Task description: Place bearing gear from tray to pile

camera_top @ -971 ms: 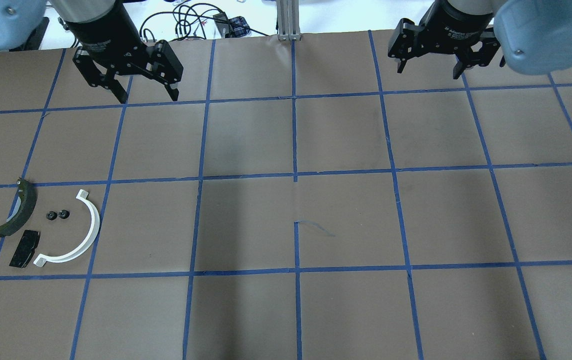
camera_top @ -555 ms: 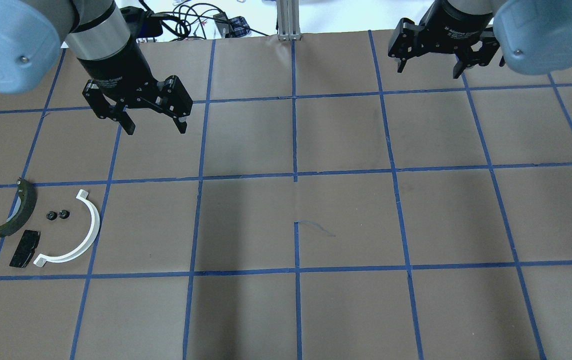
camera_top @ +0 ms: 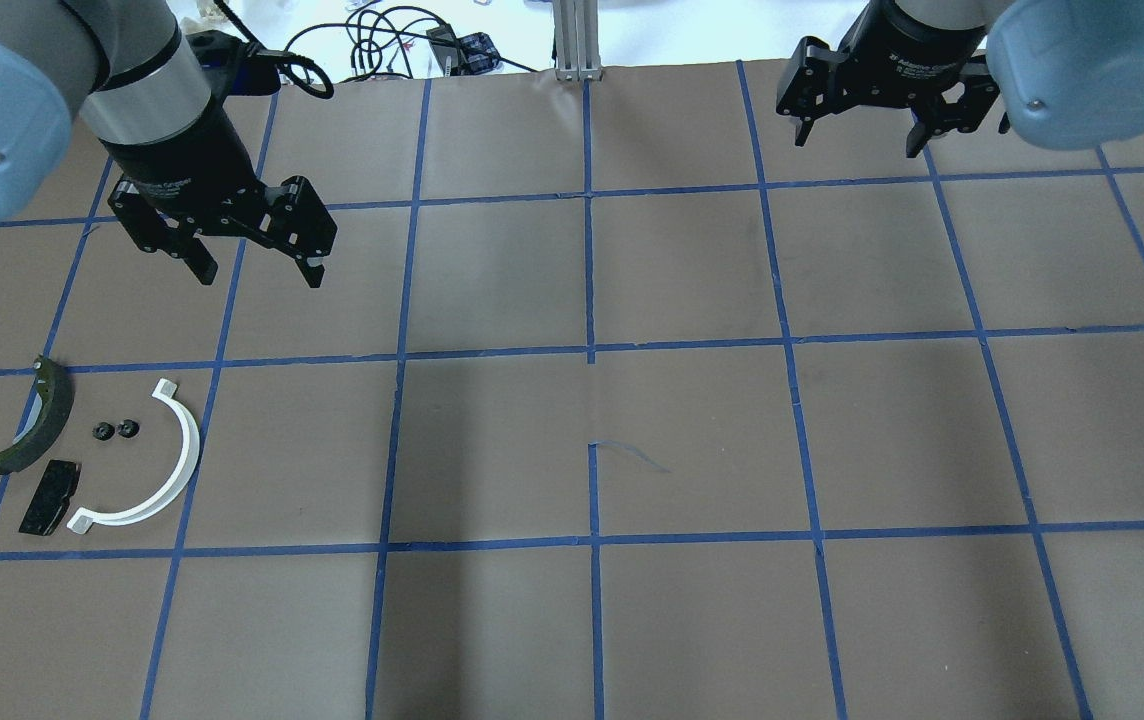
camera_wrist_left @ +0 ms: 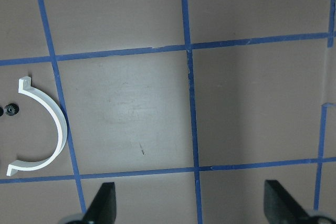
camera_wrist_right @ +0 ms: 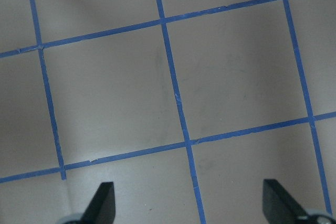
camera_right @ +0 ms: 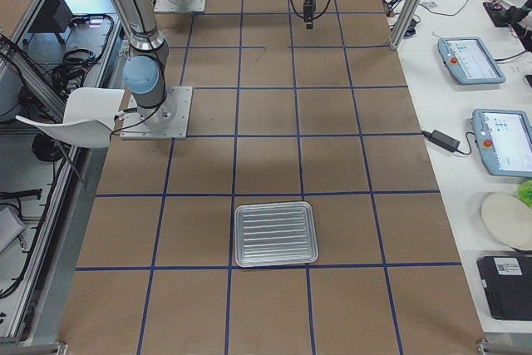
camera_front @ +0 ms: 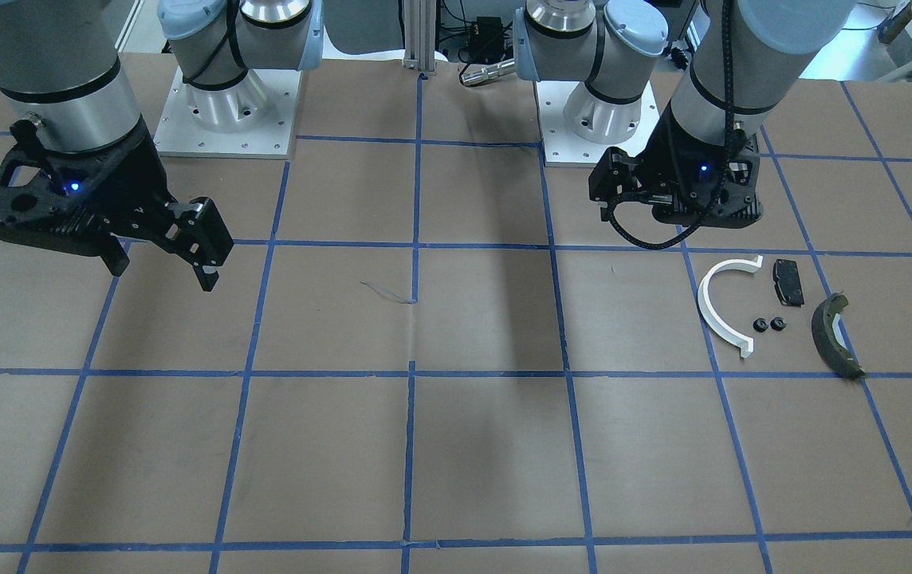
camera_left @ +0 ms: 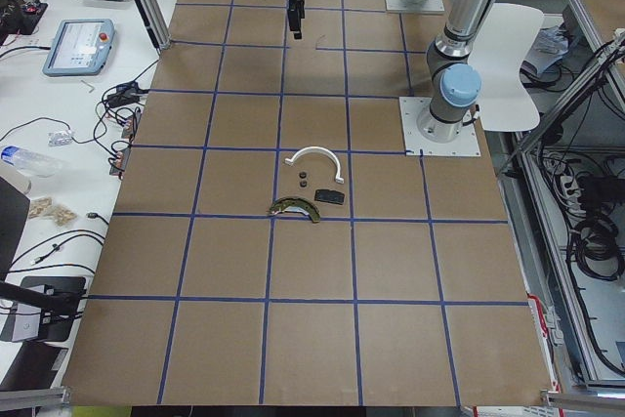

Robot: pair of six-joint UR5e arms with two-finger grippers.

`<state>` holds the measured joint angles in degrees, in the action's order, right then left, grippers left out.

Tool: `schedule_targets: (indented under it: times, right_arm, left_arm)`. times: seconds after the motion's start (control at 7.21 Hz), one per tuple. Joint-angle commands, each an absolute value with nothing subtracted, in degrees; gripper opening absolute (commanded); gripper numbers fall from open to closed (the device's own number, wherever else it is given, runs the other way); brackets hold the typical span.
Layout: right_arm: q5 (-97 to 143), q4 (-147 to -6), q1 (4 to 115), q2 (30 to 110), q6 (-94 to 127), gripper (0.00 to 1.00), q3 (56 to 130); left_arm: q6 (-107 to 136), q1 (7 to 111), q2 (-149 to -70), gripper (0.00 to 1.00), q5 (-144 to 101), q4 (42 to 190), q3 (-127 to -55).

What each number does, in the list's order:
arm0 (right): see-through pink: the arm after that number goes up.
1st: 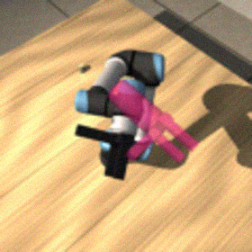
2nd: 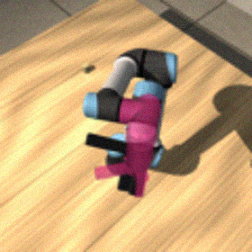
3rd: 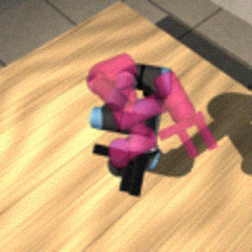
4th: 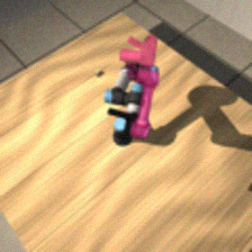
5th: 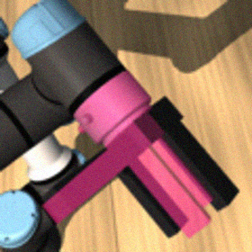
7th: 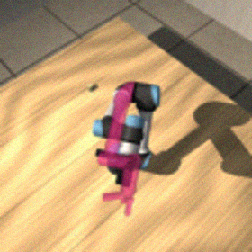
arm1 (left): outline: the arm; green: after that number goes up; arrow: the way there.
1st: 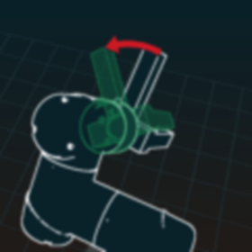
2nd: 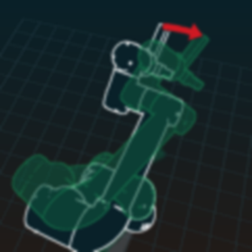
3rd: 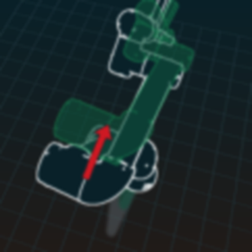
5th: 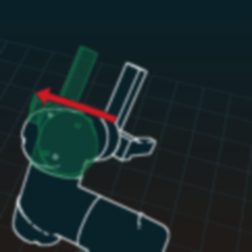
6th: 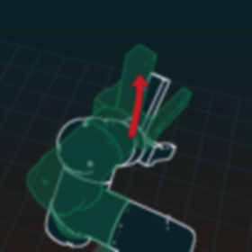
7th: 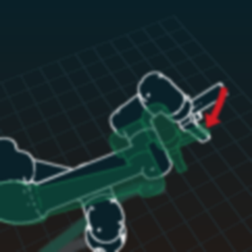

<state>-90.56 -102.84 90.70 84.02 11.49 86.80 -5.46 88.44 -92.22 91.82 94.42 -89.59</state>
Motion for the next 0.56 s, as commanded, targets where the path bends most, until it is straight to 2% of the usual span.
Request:
schedule_targets:
  times: [0.0,0.42]
  right_arm:
    - [-90.35,-102.40,90.70,83.94,11.34,1.00,86.75]
    - [-90.35,-102.48,90.70,83.85,10.47,1.00,86.84]
  left_arm:
    - [-5.19,88.42,-91.85,1.00,90.37,94.48,-89.65]
    - [-5.80,88.24,-91.85,1.00,89.82,94.66,-89.74]
